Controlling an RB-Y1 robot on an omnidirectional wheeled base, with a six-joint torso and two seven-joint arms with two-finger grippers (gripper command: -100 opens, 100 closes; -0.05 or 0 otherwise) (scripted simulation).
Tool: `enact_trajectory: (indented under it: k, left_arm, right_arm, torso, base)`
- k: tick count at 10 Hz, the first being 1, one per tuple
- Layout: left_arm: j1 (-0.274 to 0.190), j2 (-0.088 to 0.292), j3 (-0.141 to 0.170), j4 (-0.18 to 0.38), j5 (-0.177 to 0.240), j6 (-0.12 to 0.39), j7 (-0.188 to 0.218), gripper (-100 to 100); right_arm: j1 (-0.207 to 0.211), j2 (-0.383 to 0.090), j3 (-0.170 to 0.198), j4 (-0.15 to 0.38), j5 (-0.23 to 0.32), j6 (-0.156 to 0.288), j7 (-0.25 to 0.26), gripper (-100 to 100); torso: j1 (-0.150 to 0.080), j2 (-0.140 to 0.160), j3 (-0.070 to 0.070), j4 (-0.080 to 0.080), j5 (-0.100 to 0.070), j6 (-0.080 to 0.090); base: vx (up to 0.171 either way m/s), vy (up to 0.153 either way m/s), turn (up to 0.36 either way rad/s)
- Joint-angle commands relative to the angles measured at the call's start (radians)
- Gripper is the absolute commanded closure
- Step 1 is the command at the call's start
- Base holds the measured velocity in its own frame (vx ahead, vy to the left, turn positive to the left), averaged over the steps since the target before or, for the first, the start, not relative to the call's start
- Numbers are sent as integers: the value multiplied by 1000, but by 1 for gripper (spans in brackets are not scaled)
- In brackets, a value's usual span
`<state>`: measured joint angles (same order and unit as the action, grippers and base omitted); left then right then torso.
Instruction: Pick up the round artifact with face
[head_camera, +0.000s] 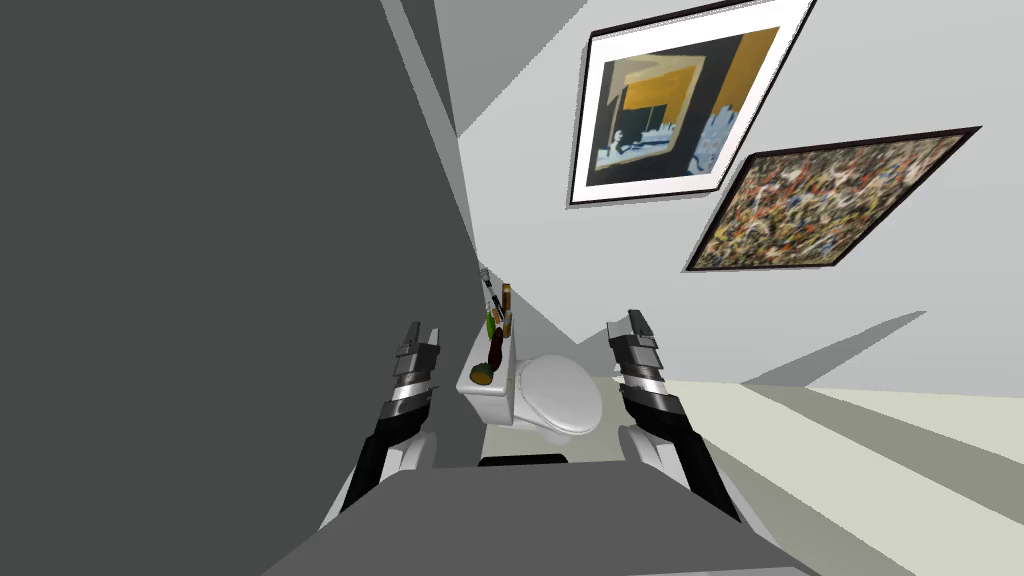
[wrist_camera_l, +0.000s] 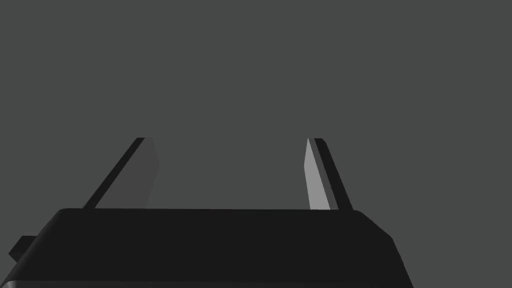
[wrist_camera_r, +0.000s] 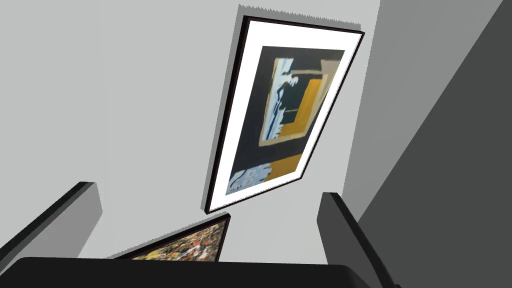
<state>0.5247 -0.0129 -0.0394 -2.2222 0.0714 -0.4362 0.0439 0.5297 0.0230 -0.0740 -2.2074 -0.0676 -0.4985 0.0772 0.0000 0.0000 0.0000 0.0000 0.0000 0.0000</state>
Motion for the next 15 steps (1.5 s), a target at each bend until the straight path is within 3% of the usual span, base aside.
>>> enact_trajectory:
  k: [1,7,15]
  left_arm:
    - [-14,31,5,-6,8,35,4,-100]
    - [-76,107,22,-33,37,191,23,-100]
    - [-147,156,32,-66,57,412,46,-100]
  right_arm:
    - [0,0,0,0,0,0,0,0]
    - [0,0,0,0,0,0,0,0]
    - [0,0,0,0,0,0,0,0]
  torso:
    - [0,0,0,0,0,0]
    - [-1,3,2,1,0,0]
    - [-1,2,1,0,0,0]
  base:
    - [-33,-14,8]
    - [-63,-28,8]
    - [-36,-20,3]
